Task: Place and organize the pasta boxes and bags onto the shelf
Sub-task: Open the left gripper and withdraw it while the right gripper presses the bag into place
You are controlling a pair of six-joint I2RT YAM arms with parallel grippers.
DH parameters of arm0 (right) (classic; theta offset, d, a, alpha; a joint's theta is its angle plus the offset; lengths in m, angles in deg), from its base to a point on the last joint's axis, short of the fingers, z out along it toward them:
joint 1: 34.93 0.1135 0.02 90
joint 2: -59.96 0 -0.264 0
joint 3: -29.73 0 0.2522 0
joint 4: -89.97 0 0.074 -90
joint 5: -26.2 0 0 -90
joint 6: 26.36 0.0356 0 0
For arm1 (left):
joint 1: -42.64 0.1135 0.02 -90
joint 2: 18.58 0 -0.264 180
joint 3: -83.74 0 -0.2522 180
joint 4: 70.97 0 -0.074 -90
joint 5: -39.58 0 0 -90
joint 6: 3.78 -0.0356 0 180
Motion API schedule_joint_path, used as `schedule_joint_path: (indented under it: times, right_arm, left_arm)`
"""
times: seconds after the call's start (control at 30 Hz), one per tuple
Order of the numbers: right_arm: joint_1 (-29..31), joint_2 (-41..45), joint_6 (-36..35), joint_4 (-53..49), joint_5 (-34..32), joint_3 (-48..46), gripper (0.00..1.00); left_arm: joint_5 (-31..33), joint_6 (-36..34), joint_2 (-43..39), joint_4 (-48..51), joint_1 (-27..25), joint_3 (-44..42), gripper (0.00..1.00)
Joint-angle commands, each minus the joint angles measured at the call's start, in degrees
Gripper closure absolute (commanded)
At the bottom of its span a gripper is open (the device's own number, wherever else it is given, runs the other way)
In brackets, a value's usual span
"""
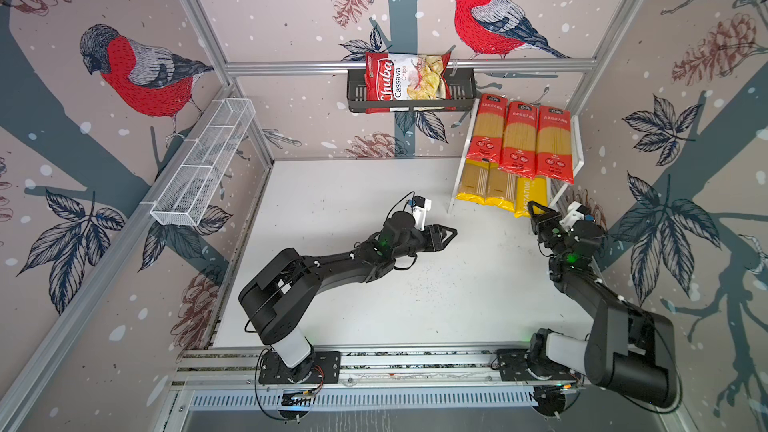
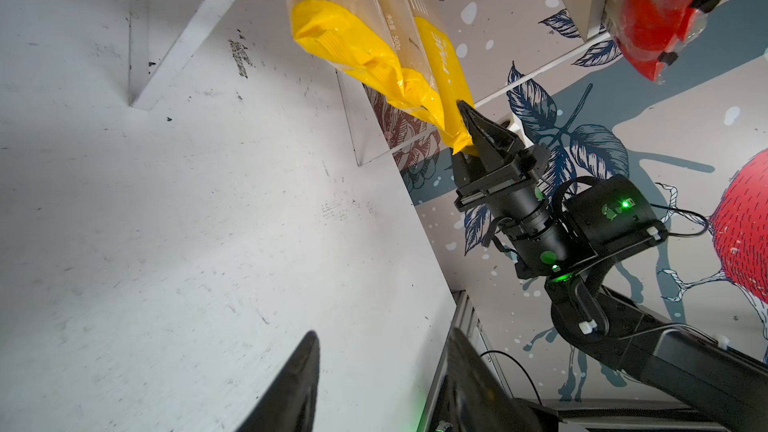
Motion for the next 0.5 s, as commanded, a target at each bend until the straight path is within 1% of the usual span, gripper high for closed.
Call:
schedule_joint_path:
  times: [0.0,0.03,0.13,0.27,0.4,0.47]
  right_arm:
    - [-0.3,-0.43,-2.38,2.97,2.96,0.67,0.74]
    - [-0.36,-0.44,-2.37,2.84,2.96,0.5,0.68]
    - [-0.26,0.82,-1.23,2.99,3.25,-1.32,0.57]
    - [-0.25,4.78,-1.14,-1.26,1.84,-3.47,0.48]
    - [-0.29,8.25,0.03,-2.88,1.47,-5.68,0.46]
    - [-0.28,9.17,0.37,-2.88,1.37,-6.21,0.51]
  left_arm:
    - [0.15,-0.67,-0.29,-1.25,-0.15,0.39,0.51]
    - [0.11,-0.68,-0.29,-1.11,-0.08,0.41,0.5]
    - [0.07,-0.61,-0.19,-1.08,-0.13,0.35,0.51]
    - [0.03,-0.6,0.12,-1.43,-0.08,0.43,0.51]
    - [-0.16,-0.42,0.47,-1.62,-0.41,0.91,0.5]
    - [-0.11,-0.5,0.68,-1.41,-0.43,1.13,0.5]
